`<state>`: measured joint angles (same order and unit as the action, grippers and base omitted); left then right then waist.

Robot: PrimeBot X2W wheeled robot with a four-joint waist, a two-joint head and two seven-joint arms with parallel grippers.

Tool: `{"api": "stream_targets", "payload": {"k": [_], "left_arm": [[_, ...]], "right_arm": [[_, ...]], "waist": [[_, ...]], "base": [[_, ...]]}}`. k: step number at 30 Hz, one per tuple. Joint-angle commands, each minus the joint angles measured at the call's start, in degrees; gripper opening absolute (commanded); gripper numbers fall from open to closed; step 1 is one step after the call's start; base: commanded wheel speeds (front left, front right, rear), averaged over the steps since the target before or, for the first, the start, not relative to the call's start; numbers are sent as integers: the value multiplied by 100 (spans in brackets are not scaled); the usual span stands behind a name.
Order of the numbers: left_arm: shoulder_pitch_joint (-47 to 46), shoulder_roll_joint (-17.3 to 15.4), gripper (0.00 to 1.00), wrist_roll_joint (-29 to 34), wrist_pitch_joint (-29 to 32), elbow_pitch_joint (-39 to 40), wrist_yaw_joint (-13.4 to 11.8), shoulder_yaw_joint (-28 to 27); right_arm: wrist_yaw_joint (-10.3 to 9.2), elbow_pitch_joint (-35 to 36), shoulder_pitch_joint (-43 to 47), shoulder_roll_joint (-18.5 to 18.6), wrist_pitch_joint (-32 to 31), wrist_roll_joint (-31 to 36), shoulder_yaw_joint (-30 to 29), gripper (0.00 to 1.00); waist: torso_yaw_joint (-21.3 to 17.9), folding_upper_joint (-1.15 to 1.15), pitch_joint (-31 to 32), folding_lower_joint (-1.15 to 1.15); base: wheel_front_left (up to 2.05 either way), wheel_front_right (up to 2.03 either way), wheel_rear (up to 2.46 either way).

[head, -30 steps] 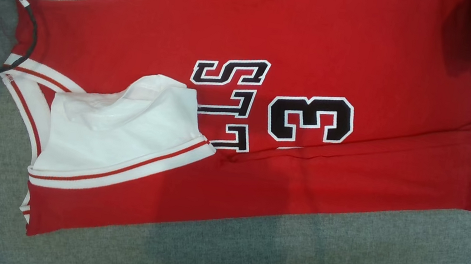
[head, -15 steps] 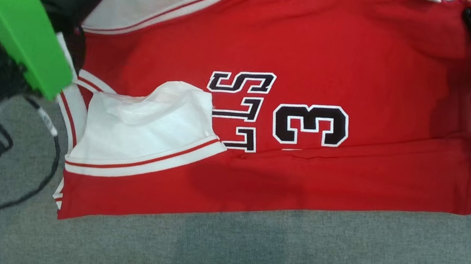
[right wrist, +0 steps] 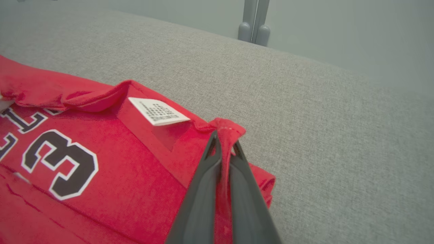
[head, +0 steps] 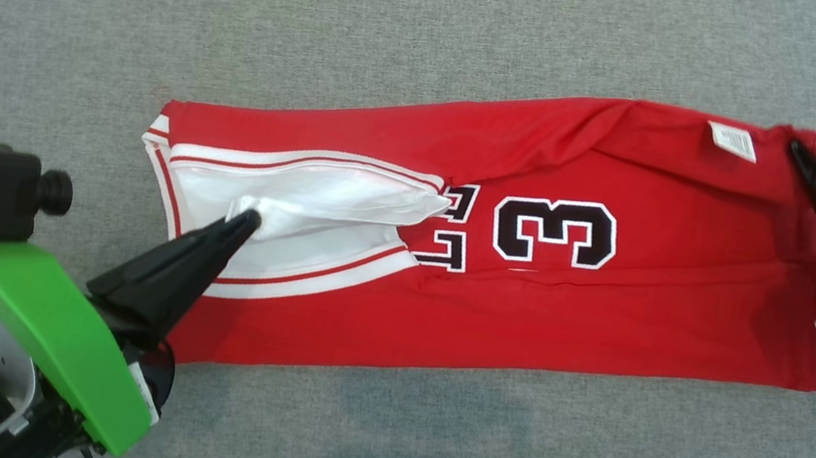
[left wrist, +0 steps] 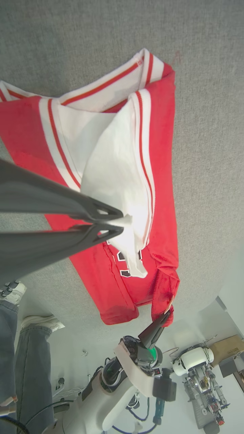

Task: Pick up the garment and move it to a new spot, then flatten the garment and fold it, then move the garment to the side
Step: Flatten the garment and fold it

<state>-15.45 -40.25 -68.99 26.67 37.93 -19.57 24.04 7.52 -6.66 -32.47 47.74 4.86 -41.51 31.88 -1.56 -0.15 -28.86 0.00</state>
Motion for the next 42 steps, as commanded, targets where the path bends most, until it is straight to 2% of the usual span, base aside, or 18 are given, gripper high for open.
{"api": "stream_targets", "payload": {"k": [1,5,8,11,18,19,20,21,22,23,24,27,29,31,34,38,39,42], "left_arm": [[101,-2,0,2,-42,-11,53,-15],[416,67,0,-53,-278,-68,163,-42],[566,107,0,-47,-383,-138,248,-10],[680,142,0,-33,-473,-260,303,20],[807,175,0,66,-579,-504,391,111],[813,160,0,104,-596,-557,389,121],[816,156,0,132,-616,-599,401,140],[831,177,0,163,-620,-637,405,163],[855,217,30,190,-667,-684,379,179],[875,259,74,224,-695,-727,355,206],[905,283,100,248,-719,-765,337,244],[994,270,100,415,-836,-922,290,300],[1025,236,100,599,-985,-1027,301,312],[1076,346,100,651,-1202,-1148,234,202],[1050,391,100,738,-1475,-1260,114,-11],[959,297,100,992,-1730,-1323,-15,-200],[959,297,100,992,-1730,-1323,-15,-200],[798,429,100,1260,-2227,-1362,-2,-376]], "right_arm": [[-6,25,49,68,89,63,58,0],[-7,-139,9,507,554,472,586,0],[-7,-342,-182,684,802,888,815,0],[-7,-528,-318,751,916,1261,1016,0],[-7,-801,-608,716,1012,1619,1415,0],[-7,-815,-633,721,1022,1636,1471,4],[-7,-828,-663,736,1030,1688,1509,12],[-7,-848,-687,756,1034,1752,1542,47],[-7,-867,-681,764,1040,1801,1574,100],[-7,-882,-668,763,1039,1851,1602,100],[-7,-868,-655,753,1040,1873,1604,100],[-7,-734,-526,827,1038,1919,1573,100],[-7,-654,-369,892,1039,1685,1388,100],[-7,-480,-157,978,943,1382,1142,100],[-7,-125,292,1055,678,737,522,100],[-7,111,898,816,300,-24,-556,100],[-7,111,898,816,300,-24,-556,100],[-3,-51,1268,302,-15,-183,-1238,100]], "waist": [[34,15,20,0],[93,15,54,0],[121,15,104,0],[140,15,163,0],[180,15,248,0],[180,15,257,0],[176,15,266,0],[166,15,281,0],[152,15,301,0],[133,15,326,0],[112,15,351,0],[58,15,450,0],[25,15,532,0],[-9,15,604,0],[-73,15,655,0],[-225,15,694,0],[-225,15,694,0],[-270,15,706,0]], "base": [[0,0,0],[0,0,0],[0,0,0],[0,0,0],[0,0,0],[0,0,0],[0,0,0],[0,0,0],[0,0,0],[0,0,0],[0,0,0],[0,0,0],[0,0,0],[0,0,0],[0,0,0],[0,0,0],[0,0,0],[0,0,0]]}}
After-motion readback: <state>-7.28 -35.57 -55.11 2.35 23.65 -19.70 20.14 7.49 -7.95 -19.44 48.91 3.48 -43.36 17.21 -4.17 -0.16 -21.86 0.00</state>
